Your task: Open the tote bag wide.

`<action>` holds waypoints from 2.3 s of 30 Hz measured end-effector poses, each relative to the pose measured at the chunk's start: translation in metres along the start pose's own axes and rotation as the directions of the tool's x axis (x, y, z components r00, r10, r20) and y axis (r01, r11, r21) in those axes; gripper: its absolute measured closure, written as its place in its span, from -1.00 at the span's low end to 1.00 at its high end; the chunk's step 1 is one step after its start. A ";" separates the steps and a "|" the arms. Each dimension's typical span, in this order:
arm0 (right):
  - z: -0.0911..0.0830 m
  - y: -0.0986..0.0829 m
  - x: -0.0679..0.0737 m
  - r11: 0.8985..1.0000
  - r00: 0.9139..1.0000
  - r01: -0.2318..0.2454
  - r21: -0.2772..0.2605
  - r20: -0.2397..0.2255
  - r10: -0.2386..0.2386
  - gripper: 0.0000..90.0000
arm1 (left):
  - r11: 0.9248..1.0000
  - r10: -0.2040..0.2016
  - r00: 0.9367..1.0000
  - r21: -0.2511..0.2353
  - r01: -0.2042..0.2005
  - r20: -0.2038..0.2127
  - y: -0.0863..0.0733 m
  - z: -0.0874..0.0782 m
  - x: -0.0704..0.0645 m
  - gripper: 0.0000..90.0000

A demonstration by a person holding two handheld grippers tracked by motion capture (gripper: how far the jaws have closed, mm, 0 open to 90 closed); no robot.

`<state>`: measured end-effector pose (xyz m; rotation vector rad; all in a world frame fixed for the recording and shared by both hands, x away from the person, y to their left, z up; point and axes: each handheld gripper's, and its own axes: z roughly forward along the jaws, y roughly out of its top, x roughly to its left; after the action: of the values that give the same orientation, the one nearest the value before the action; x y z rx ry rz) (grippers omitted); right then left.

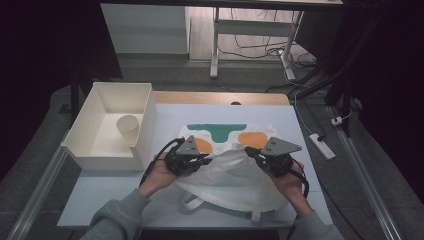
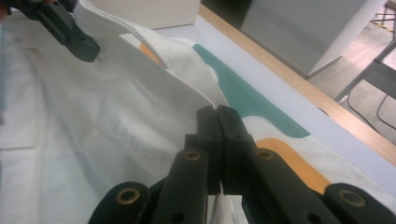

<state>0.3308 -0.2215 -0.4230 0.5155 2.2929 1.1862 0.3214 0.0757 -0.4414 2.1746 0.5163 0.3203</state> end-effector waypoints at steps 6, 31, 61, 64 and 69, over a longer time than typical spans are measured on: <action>0.011 0.001 -0.011 1.000 0.999 -0.022 -0.001 0.040 0.022 0.97 | 0.999 -0.042 0.999 -0.017 0.042 -0.019 0.006 0.007 0.012 0.85; 0.056 -0.004 -0.052 0.994 0.990 -0.101 0.049 0.106 0.095 0.96 | 0.987 -0.161 0.986 -0.002 0.162 -0.034 0.013 0.044 0.052 0.84; 0.097 -0.032 -0.058 0.975 0.986 -0.147 0.166 0.101 0.131 0.85 | 0.970 -0.227 0.973 0.074 0.230 -0.041 -0.007 0.078 0.071 0.84; 0.090 -0.025 -0.055 0.980 0.987 -0.131 0.153 0.115 0.114 0.62 | 0.966 -0.249 0.968 0.061 0.250 -0.028 -0.009 0.076 0.074 0.84; 0.063 -0.001 -0.042 0.988 0.989 -0.139 0.069 0.058 0.135 0.35 | 0.965 -0.256 0.966 0.058 0.257 -0.020 -0.010 0.077 0.076 0.84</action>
<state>0.4014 -0.2044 -0.4437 0.7341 2.2933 1.1413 0.4161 0.0637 -0.4919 2.1325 0.8150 0.1788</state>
